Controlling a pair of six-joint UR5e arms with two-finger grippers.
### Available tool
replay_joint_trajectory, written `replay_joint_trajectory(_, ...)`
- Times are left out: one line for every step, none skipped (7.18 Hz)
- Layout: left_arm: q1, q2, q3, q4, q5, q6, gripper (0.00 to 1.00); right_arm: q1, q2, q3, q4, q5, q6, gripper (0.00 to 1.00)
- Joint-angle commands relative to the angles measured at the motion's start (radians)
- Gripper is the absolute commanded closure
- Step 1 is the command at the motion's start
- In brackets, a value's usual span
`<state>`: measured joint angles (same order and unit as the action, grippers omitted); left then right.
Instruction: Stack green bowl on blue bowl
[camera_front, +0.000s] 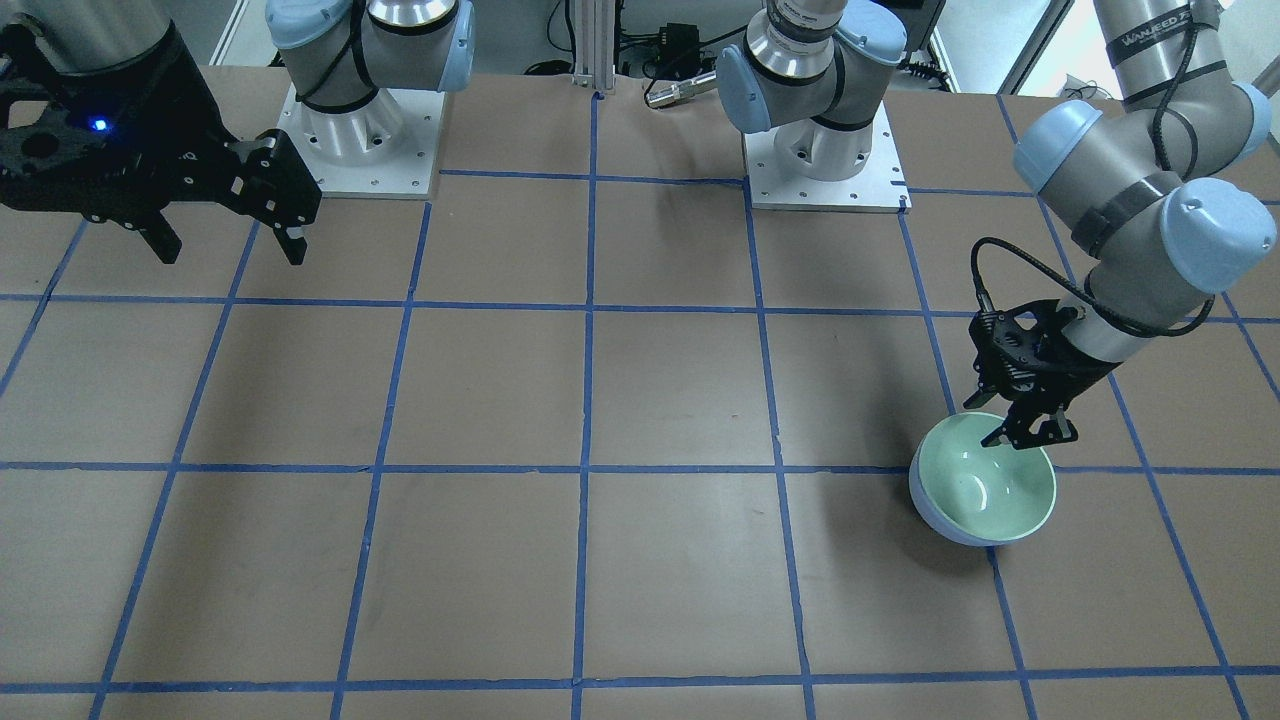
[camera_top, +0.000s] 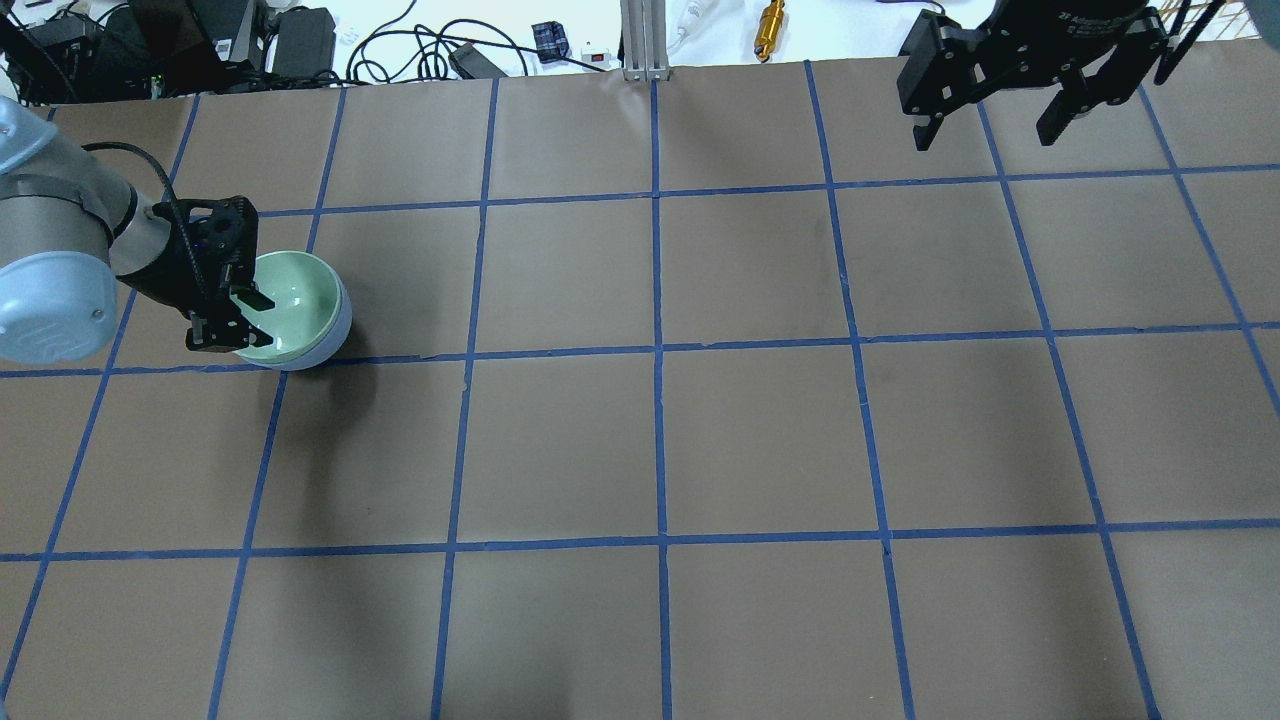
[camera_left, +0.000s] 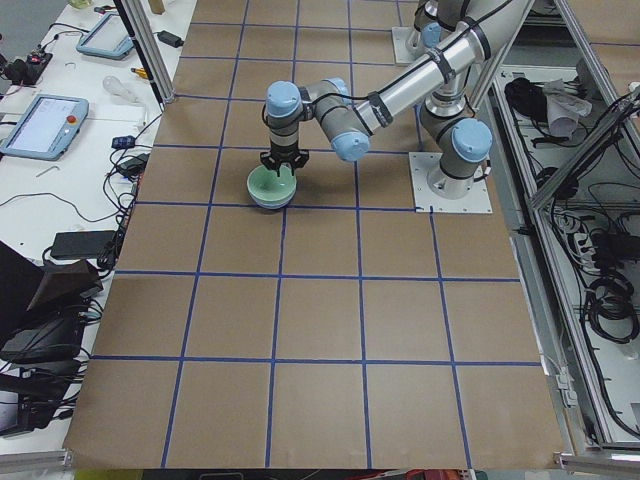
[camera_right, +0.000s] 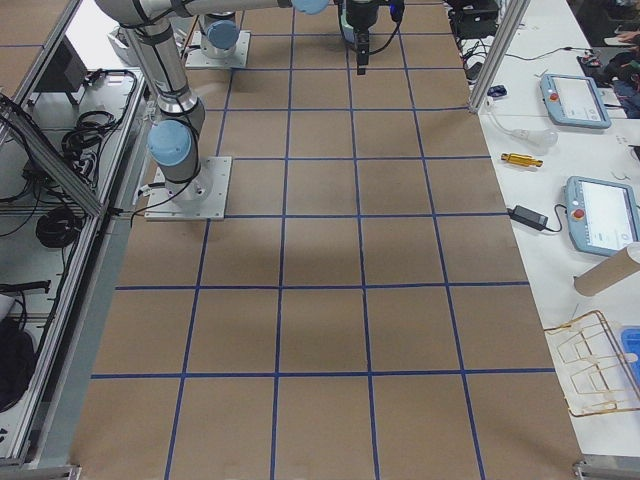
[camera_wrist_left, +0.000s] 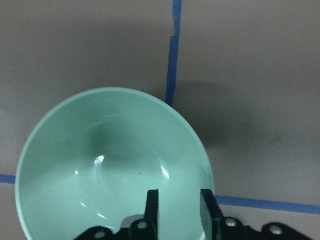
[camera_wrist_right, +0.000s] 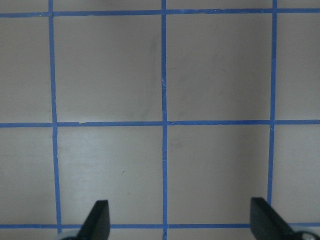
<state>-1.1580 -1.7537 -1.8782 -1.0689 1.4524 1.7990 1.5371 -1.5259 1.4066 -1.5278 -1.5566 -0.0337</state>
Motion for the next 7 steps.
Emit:
replay_joint_trajectory(-0.006,0.058,0.133,-0.224,-0.021,-0.135,0.26,0.000,0.001,0.000,0.000,0.001,0.000,0.00)
replay_joint_trajectory(-0.006,0.095,0.233,-0.396,-0.014,-0.238,0.25,0.000,0.001,0.000,0.000,0.000,0.000,0.00)
replay_joint_trajectory(-0.011,0.129,0.310,-0.510,-0.014,-0.391,0.18,0.000,0.000,0.000,0.000,0.001,0.000,0.00)
replay_joint_trajectory(-0.015,0.143,0.347,-0.569,-0.033,-0.553,0.15,0.000,0.001,0.000,0.000,0.000,0.000,0.00)
replay_joint_trajectory(-0.067,0.164,0.364,-0.568,-0.033,-0.731,0.13,0.000,0.000,0.000,0.000,0.000,0.000,0.00)
replay_joint_trajectory(-0.153,0.177,0.369,-0.566,-0.020,-0.952,0.00,0.000,0.001,0.000,0.000,0.001,0.000,0.00)
replay_joint_trajectory(-0.245,0.175,0.376,-0.562,0.017,-1.121,0.00,0.000,0.000,0.000,0.000,0.001,0.000,0.00)
